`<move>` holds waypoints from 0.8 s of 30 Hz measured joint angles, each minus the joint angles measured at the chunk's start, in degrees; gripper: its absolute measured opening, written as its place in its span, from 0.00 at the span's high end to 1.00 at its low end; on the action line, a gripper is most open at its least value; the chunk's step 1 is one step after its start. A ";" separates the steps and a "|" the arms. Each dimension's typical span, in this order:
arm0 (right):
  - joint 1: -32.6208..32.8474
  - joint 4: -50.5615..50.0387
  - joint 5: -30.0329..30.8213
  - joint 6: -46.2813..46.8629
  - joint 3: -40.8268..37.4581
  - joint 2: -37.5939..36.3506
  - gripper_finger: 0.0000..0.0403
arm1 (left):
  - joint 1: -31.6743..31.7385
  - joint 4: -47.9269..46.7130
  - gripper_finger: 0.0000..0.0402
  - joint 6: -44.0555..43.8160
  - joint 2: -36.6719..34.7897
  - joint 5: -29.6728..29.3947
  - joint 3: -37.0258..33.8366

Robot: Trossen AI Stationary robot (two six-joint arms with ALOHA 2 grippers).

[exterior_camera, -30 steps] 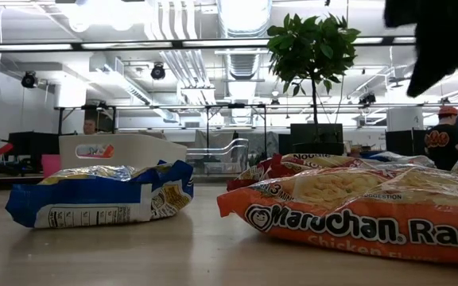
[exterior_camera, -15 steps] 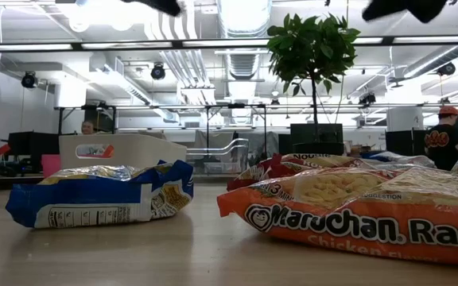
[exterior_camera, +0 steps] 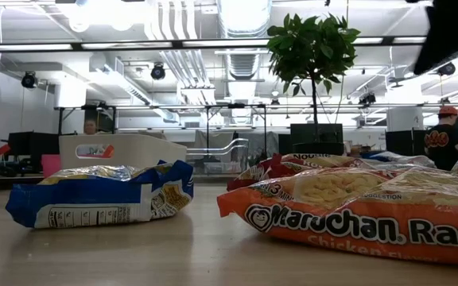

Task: Sort Maruchan noodles
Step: Put the orange noodle pack into the red bin

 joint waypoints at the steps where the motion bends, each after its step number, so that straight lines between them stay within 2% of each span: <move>1: -0.09 2.16 1.67 -1.30 -0.28 -0.01 0.98 | 0.16 0.66 0.90 2.19 0.69 -1.23 -0.53; 5: -0.11 15.87 5.22 -11.02 -2.24 0.93 0.97 | 1.86 0.99 0.90 4.29 2.63 -6.10 -0.77; 9: -2.95 21.20 2.67 -17.61 -4.26 3.29 0.91 | 5.98 5.05 0.90 0.06 5.34 -3.96 -0.67; 16: -8.87 20.33 0.27 -16.01 -8.49 4.17 0.62 | 10.71 6.75 0.90 -0.46 6.63 -3.12 -0.68; 20: -12.45 20.04 -2.36 -18.86 -10.30 3.44 0.46 | 12.26 5.43 0.90 6.18 4.04 -2.91 -0.70; 24: -16.71 23.64 -3.16 -24.02 -12.21 3.76 0.34 | 13.12 3.52 0.90 12.57 1.55 -0.41 -0.66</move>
